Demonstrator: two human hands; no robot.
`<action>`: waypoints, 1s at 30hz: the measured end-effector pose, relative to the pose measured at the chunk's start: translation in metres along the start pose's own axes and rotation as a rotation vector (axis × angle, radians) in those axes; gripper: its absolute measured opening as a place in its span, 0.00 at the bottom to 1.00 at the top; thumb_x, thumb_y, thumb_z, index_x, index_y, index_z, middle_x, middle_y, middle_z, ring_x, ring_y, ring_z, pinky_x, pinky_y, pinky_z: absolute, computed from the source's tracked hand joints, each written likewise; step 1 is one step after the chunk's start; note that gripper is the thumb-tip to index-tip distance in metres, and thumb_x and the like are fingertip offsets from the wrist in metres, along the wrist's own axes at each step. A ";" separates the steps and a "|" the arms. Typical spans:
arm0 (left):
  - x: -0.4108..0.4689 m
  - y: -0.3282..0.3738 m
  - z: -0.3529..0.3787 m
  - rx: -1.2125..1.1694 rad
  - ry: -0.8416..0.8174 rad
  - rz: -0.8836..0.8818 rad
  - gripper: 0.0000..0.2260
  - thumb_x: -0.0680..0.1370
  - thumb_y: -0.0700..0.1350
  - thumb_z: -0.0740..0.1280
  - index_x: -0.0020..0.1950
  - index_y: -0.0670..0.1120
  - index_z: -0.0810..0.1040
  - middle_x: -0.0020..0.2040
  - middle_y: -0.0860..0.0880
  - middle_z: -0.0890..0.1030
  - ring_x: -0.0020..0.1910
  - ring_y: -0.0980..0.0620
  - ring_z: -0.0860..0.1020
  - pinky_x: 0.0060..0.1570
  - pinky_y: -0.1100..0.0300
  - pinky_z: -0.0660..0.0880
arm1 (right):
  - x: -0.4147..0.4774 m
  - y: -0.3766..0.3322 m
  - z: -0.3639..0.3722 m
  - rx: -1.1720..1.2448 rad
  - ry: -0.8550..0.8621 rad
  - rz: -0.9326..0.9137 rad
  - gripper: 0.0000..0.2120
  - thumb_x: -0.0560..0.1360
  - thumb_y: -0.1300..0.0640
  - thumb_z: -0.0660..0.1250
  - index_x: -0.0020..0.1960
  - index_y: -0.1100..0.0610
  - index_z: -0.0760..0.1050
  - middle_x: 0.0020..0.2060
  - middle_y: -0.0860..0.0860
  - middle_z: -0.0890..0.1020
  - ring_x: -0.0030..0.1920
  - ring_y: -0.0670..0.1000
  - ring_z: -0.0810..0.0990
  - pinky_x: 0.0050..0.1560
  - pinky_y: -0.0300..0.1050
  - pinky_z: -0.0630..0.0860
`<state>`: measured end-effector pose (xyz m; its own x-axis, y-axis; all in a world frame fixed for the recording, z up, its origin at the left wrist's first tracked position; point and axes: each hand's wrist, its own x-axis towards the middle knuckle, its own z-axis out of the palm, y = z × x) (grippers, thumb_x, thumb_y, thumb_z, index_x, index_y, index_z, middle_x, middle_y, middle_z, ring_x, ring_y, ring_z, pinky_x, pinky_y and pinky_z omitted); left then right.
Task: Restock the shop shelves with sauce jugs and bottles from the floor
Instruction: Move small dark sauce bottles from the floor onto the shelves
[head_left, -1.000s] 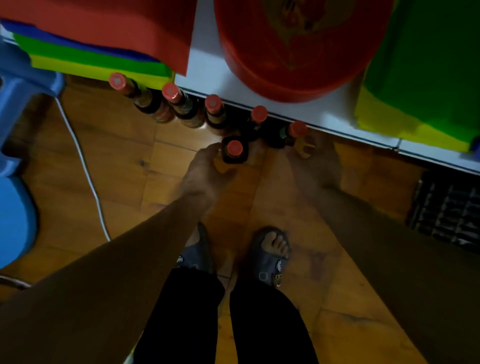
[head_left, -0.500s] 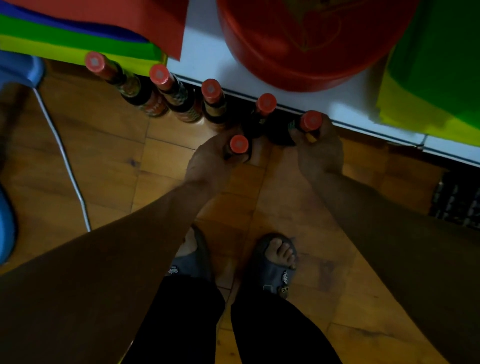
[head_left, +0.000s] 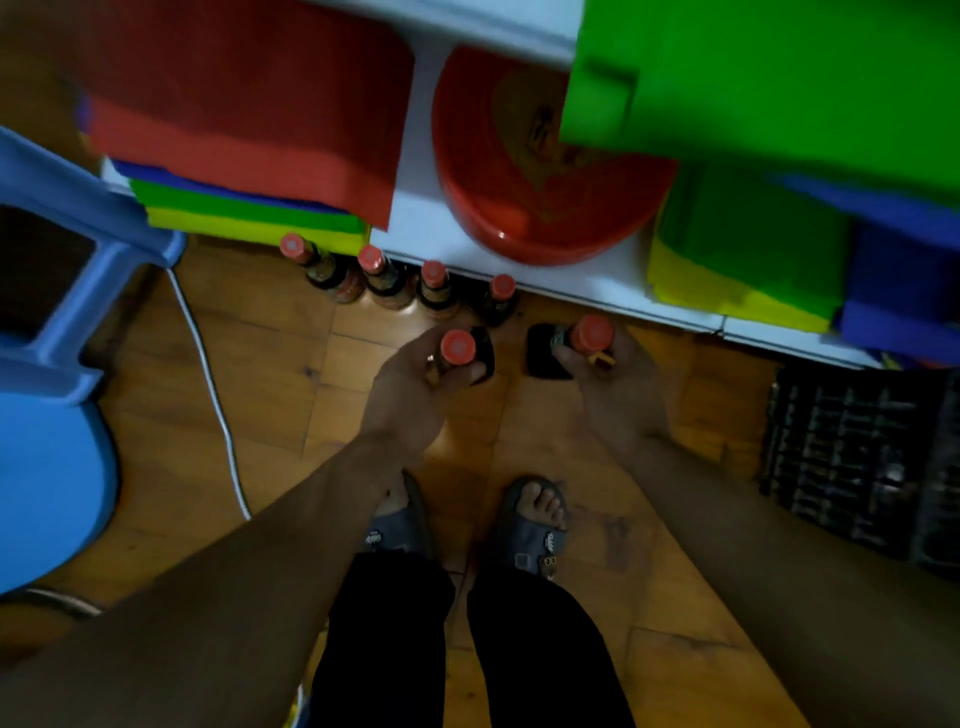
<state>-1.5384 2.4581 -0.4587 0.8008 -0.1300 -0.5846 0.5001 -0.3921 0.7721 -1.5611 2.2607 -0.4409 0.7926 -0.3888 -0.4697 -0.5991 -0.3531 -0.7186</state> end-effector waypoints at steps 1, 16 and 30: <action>-0.013 0.015 -0.004 -0.027 0.002 0.001 0.19 0.75 0.45 0.72 0.65 0.53 0.75 0.59 0.55 0.78 0.59 0.57 0.74 0.55 0.73 0.70 | -0.013 -0.014 -0.010 0.003 0.003 -0.003 0.12 0.74 0.55 0.71 0.56 0.51 0.76 0.48 0.46 0.78 0.51 0.46 0.75 0.54 0.42 0.73; -0.211 0.319 -0.127 0.003 -0.082 0.325 0.16 0.70 0.41 0.76 0.55 0.51 0.79 0.50 0.50 0.83 0.49 0.58 0.79 0.53 0.59 0.75 | -0.202 -0.291 -0.182 -0.004 0.111 -0.269 0.13 0.72 0.51 0.72 0.55 0.53 0.79 0.50 0.49 0.82 0.51 0.49 0.78 0.50 0.44 0.73; -0.306 0.547 -0.210 0.066 -0.271 0.709 0.09 0.73 0.33 0.70 0.52 0.40 0.79 0.42 0.50 0.81 0.39 0.63 0.78 0.45 0.69 0.76 | -0.281 -0.479 -0.296 0.162 0.352 -0.609 0.09 0.71 0.47 0.72 0.48 0.49 0.79 0.44 0.49 0.84 0.47 0.50 0.81 0.53 0.51 0.77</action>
<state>-1.4408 2.4743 0.1944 0.8096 -0.5870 -0.0017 -0.1314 -0.1840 0.9741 -1.5302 2.2874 0.1873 0.8807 -0.4238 0.2116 -0.0169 -0.4744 -0.8801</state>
